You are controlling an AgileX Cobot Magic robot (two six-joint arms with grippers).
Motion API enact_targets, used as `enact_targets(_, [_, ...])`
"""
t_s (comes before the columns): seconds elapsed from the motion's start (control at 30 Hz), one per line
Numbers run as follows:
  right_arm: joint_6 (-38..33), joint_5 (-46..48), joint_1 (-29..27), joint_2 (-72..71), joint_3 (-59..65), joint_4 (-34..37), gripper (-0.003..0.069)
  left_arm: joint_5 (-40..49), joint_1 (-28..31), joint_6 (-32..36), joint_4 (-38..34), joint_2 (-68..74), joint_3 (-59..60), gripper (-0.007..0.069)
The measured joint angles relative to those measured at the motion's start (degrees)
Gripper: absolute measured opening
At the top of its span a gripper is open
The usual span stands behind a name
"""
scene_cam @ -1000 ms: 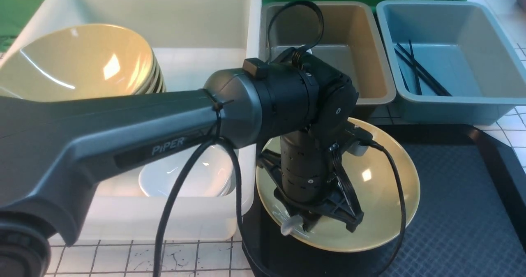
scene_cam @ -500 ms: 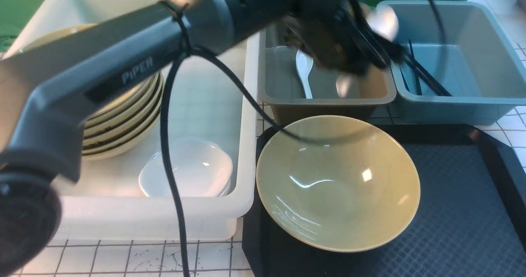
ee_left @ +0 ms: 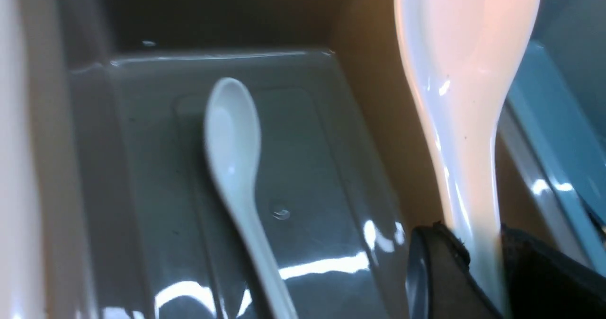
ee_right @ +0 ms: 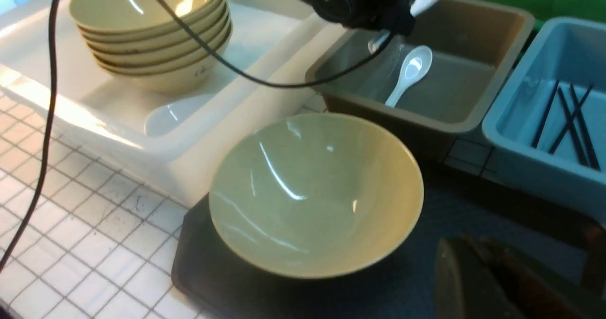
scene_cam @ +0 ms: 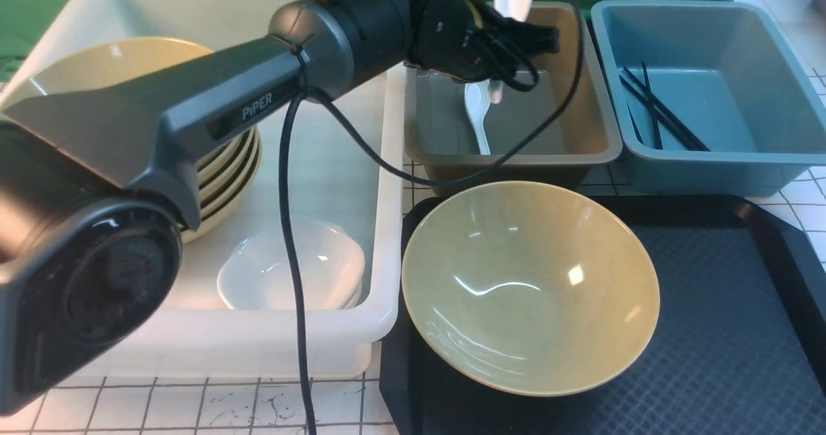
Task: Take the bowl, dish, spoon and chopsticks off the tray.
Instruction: Use the left arm to put the soup spoon into the small storage box in the middle, then use the left arm to grab the yellow noodle bowl on the left
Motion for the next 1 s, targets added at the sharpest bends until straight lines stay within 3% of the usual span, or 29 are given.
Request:
enact_targets(0.17, [-2.1,1.2,0.0,0.0,0.0,2.8,0.0046,-2.0,1.6,0.4,0.3,1.9,0.0,0.0173])
enact_targets(0.37, [-4.1,1.6,0.0,0.0,0.0,6.5,0.0046,-5.6,3.1,0.7,1.1,3.0,-0.1,0.0413])
enact_targets(0.57, [-4.9,2.6,0.0,0.0,0.0,6.5,0.0046,-2.6,3.1,0.8,-0.8,2.1,-0.5,0.0509])
enact_targets(0.7, [-5.0,8.0,0.0,0.0,-1.8,6.4,0.0046,6.7,2.9,0.2,-3.5,-1.3,-0.3,0.0472])
enact_targets(0.77, [-5.1,11.8,0.0,0.0,-3.8,6.3,0.0046,12.3,3.0,0.1,-5.2,-4.5,-0.1,0.0357])
enact_targets(0.87, [-5.4,14.7,0.0,0.0,-6.2,6.2,0.0048,20.6,2.8,2.1,-8.6,-10.6,-0.1,0.0124])
enact_targets(1.0, [-6.3,14.8,0.0,0.0,-7.0,6.2,0.0054,28.9,-0.4,7.8,-11.1,-17.5,0.0,0.0011])
